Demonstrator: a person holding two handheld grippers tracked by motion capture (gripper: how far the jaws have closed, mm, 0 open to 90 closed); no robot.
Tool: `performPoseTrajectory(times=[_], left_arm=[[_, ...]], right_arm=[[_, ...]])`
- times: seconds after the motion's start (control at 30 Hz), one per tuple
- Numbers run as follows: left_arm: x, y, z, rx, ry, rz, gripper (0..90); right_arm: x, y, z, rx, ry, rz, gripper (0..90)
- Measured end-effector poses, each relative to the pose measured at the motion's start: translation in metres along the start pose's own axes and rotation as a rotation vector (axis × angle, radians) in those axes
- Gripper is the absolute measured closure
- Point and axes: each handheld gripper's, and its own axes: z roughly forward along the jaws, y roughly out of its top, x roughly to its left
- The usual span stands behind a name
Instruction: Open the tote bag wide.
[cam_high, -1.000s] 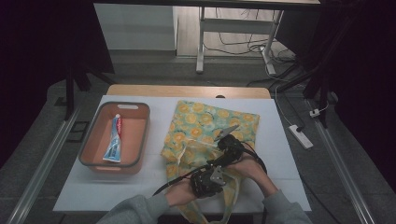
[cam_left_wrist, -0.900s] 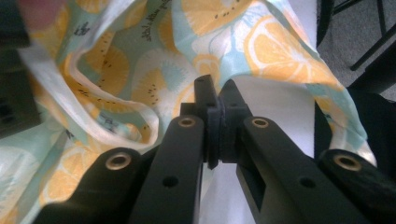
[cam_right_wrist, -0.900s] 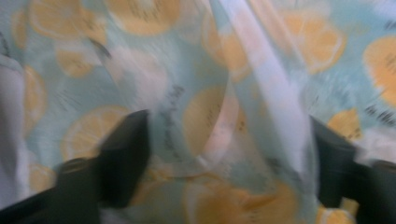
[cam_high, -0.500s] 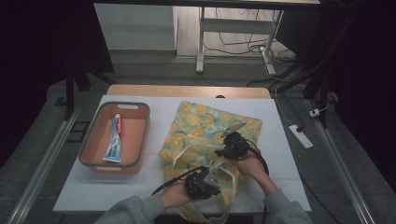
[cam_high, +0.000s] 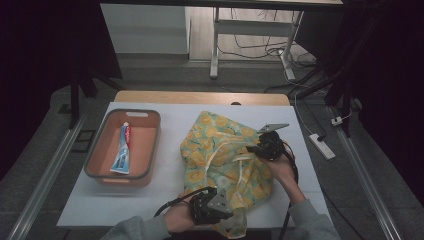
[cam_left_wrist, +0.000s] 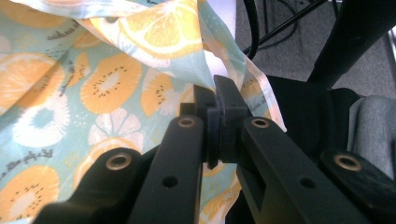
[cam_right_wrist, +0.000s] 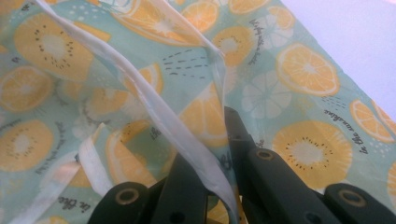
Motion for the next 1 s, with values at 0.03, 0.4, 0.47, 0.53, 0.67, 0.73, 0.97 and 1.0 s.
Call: performPoseTrajectory(times=[0.03, 0.4, 0.47, 0.53, 0.67, 0.73, 0.97, 1.0], left_arm=[[0.001, -0.001, 0.0, 0.002, -0.004, -0.004, 88.8], [0.006, -0.01, 0.013, 0.043, -0.013, -0.041, 87.2], [0.008, -0.01, 0.011, 0.032, -0.022, -0.045, 77.2], [0.009, -0.01, 0.004, 0.001, -0.007, -0.047, 63.2], [0.017, -0.006, -0.024, -0.085, 0.062, -0.079, 51.1], [0.024, -0.006, -0.04, -0.119, 0.102, -0.103, 48.3], [0.066, -0.013, -0.06, -0.095, 0.298, -0.277, 36.5], [0.072, -0.013, -0.056, -0.077, 0.31, -0.298, 35.1]], right_arm=[[0.0, 0.0, 0.001, 0.004, -0.001, -0.004, 87.8], [-0.012, -0.017, 0.022, 0.094, -0.024, 0.044, 87.0], [-0.012, -0.018, 0.023, 0.096, -0.032, 0.047, 87.0], [-0.011, -0.019, 0.023, 0.089, -0.019, 0.049, 87.0], [-0.005, -0.016, 0.019, 0.075, -0.003, 0.032, 87.0], [-0.003, -0.015, 0.018, 0.066, 0.001, 0.017, 87.0], [0.0, -0.013, 0.016, 0.057, 0.011, 0.011, 87.0], [0.001, -0.013, 0.016, 0.057, 0.011, 0.01, 87.0]])
